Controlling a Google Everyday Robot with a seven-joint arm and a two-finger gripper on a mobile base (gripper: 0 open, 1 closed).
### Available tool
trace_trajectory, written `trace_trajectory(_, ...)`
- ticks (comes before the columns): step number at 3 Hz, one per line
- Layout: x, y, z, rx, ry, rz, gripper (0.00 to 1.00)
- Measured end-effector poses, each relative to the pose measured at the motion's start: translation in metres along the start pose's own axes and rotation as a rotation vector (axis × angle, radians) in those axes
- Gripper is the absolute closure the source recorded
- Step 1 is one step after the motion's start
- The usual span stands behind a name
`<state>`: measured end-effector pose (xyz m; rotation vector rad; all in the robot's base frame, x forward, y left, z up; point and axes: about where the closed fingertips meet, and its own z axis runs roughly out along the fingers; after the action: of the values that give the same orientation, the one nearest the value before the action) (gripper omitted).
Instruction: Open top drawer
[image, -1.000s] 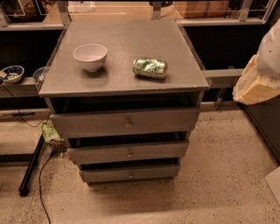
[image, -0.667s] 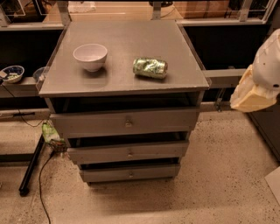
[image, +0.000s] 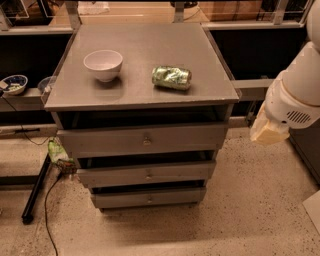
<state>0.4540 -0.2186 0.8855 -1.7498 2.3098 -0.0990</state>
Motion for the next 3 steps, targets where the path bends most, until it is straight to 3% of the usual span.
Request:
trace_trajectory(2,-0.002,-0.009,0.039,-0.057,-0.006,0.008,1.0)
trace_trajectory(3,-0.021,-0.022,0.06,-0.084,-0.051,-0.008,1.0)
